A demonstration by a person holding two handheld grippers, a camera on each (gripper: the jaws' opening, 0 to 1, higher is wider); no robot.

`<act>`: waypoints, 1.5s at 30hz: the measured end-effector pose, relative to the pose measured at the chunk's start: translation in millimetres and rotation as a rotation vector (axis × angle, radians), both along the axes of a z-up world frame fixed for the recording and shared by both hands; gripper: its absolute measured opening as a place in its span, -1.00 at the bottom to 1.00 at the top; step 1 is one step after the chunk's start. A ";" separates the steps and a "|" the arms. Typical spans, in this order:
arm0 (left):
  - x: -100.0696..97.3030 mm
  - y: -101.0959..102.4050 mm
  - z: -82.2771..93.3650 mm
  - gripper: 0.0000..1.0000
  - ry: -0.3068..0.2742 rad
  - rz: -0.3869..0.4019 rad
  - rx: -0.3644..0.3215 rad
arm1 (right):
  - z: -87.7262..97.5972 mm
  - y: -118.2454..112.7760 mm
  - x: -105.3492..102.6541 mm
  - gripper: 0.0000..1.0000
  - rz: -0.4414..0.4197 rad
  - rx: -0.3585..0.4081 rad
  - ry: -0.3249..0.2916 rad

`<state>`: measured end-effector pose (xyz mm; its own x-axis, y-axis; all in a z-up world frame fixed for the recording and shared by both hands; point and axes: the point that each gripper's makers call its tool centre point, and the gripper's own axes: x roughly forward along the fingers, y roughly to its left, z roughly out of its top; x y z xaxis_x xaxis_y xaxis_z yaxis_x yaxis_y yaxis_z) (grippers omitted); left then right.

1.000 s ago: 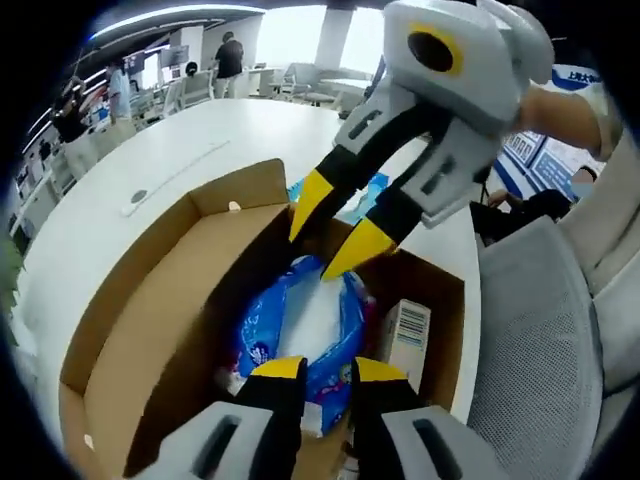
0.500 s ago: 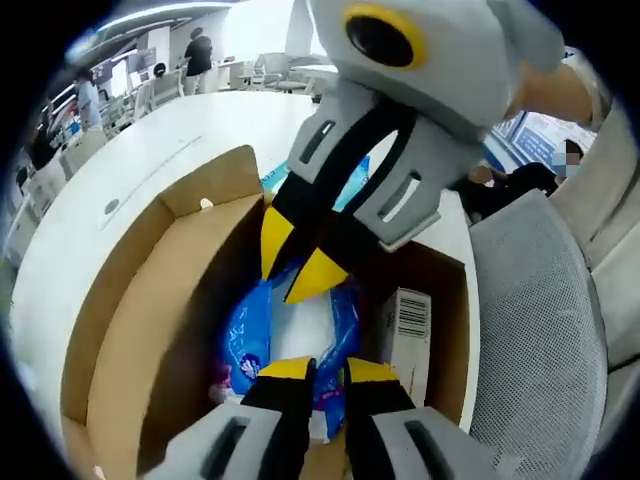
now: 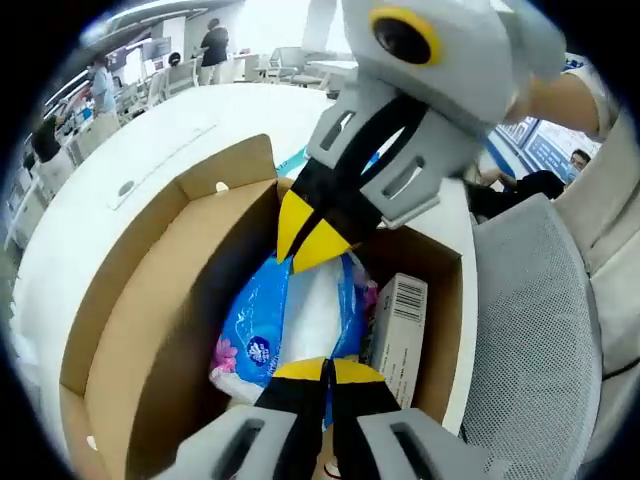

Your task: Operate the shoe box by opening the lid, removing the specified soft item, and placing it in the target area until the item is outside and the box remains undamaged.

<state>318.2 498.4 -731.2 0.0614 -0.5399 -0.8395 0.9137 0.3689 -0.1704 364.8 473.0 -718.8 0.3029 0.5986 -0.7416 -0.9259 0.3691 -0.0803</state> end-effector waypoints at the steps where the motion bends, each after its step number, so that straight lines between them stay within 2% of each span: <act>1: -0.3 0.9 1.9 -1.00 -0.003 0.003 0.000 | 3.3 1.5 0.1 -1.00 -0.002 0.011 -0.001; 8: 2.4 6.8 20.3 -1.00 -0.037 0.029 -0.010 | 22.7 5.7 -0.5 -1.00 0.000 0.048 -0.022; 16: 3.2 6.9 54.1 -1.00 -0.091 0.039 -0.028 | 55.1 6.3 -1.5 -1.00 0.005 0.100 -0.059; 26: -2.2 -4.3 87.8 -1.00 -0.139 0.035 -0.040 | 83.8 -2.2 -3.9 -1.00 0.020 0.127 -0.097; 35: -3.8 -30.8 105.3 -1.00 -0.130 0.031 -0.053 | 98.4 -29.6 -8.2 -1.00 0.020 0.123 -0.094; 45: -3.2 -72.6 110.3 -1.00 -0.120 -0.023 -0.055 | 101.8 -72.9 -9.0 -1.00 -0.004 0.099 -0.101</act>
